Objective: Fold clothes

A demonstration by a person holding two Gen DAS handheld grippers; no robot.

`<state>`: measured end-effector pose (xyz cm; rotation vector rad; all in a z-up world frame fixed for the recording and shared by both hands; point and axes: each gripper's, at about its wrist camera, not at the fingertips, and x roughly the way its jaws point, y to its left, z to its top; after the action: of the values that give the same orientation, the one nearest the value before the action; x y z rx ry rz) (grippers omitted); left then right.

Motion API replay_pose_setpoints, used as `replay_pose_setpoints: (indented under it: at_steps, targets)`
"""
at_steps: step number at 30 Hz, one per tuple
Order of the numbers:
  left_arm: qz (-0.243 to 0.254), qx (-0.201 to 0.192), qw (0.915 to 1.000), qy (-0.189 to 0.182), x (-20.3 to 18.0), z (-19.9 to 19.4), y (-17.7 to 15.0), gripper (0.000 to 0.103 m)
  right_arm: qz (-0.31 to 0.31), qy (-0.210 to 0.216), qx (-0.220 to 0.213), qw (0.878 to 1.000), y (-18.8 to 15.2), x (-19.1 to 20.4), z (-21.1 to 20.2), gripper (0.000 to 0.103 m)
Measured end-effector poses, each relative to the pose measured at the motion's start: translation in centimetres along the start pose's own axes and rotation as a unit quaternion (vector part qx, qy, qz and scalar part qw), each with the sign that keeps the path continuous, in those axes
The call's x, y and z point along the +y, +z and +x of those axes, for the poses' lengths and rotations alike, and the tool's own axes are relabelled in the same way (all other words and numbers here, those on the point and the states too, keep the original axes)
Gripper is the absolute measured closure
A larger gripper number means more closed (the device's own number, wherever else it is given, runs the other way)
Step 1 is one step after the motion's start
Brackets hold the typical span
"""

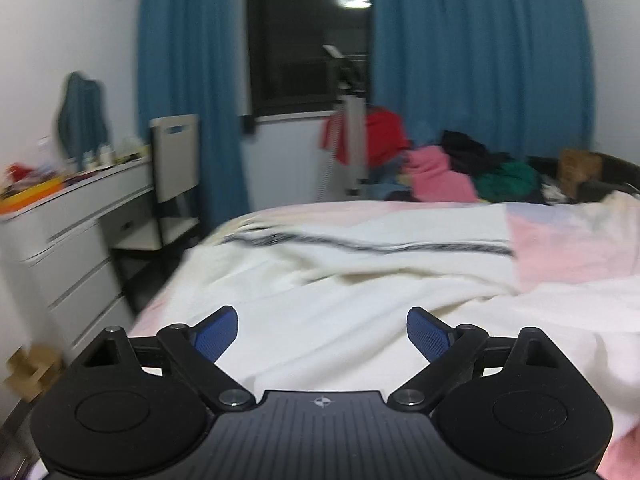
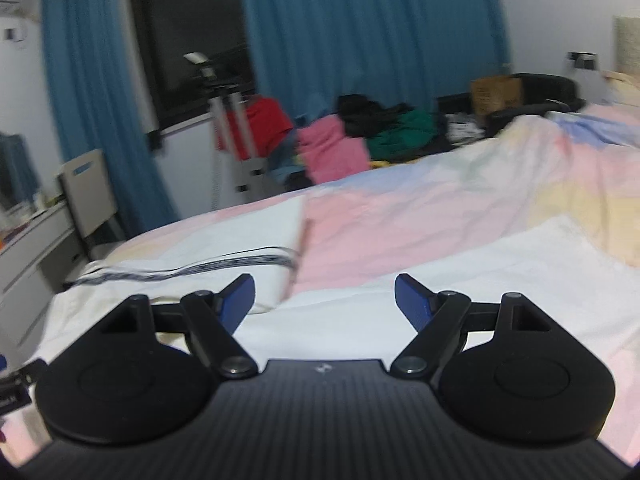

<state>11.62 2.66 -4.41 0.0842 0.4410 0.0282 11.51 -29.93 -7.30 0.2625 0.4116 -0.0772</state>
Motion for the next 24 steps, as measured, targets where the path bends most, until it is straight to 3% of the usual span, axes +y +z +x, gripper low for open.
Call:
replay_pose_setpoints:
  at_steps: [3,10,14,16,18,19,21,24]
  targets:
    - [0.029,0.009,0.9988,-0.040,-5.0,4.8,2.3,0.010,0.004,-0.022,-0.004,1.000,-0.5,-1.0,0.9,0.024]
    - [0.067,0.048,0.9939,-0.073,-17.4,17.8,5.6,0.010,0.046,-0.079,-0.010,0.996,-0.4,-4.9,4.4,0.024]
    - [0.111,0.063,0.9906,-0.048,-23.0,24.4,5.9,0.016,0.084,-0.110,-0.002,0.990,-0.6,-7.2,7.6,0.024]
    - [0.136,0.070,0.9880,-0.023,-25.2,27.2,5.6,0.017,0.095,-0.098,0.017,0.991,-0.9,-7.8,9.3,0.024]
    - [0.161,0.071,0.9844,0.009,-26.0,29.5,5.2,0.035,0.079,-0.095,0.023,0.992,-1.2,-7.7,10.6,0.024]
    - [0.160,0.070,0.9846,0.006,-25.9,30.0,5.2,0.039,0.068,-0.096,0.024,0.993,-1.4,-7.5,11.2,0.024]
    - [0.141,0.067,0.9877,-0.012,-25.1,30.3,5.7,0.075,0.054,-0.091,0.029,0.994,-1.6,-7.2,12.0,0.024]
    - [0.093,0.050,0.9941,-0.025,-23.0,29.2,7.6,0.091,0.061,-0.082,0.036,0.994,-1.7,-7.4,12.5,0.024]
